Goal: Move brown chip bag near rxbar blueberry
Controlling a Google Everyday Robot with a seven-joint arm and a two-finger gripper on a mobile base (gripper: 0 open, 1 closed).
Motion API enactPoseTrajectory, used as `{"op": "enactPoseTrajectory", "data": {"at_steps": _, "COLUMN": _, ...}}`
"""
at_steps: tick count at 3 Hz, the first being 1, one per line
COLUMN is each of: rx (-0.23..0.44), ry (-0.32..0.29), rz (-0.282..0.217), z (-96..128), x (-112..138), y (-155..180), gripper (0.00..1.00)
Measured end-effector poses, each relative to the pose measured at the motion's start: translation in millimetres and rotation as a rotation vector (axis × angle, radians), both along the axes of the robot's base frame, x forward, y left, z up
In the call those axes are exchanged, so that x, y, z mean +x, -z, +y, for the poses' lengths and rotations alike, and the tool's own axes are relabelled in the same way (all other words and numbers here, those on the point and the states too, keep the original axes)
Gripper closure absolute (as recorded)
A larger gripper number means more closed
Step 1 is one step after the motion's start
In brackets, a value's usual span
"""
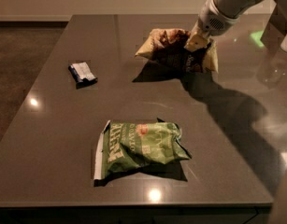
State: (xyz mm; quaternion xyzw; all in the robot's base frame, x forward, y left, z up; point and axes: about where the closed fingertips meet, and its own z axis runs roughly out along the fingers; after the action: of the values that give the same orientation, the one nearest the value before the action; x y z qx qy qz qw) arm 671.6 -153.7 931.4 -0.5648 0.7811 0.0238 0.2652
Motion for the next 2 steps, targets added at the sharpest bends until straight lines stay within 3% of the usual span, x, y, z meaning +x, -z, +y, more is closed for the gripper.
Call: {"op": "enactPoseTrajectory", "data": {"at_steps": 2, "rx": 0.028, "ry": -0.215, "rz": -0.066, "z": 106.4, "x": -24.9, "y": -28.8, "gripper": 1.0}}
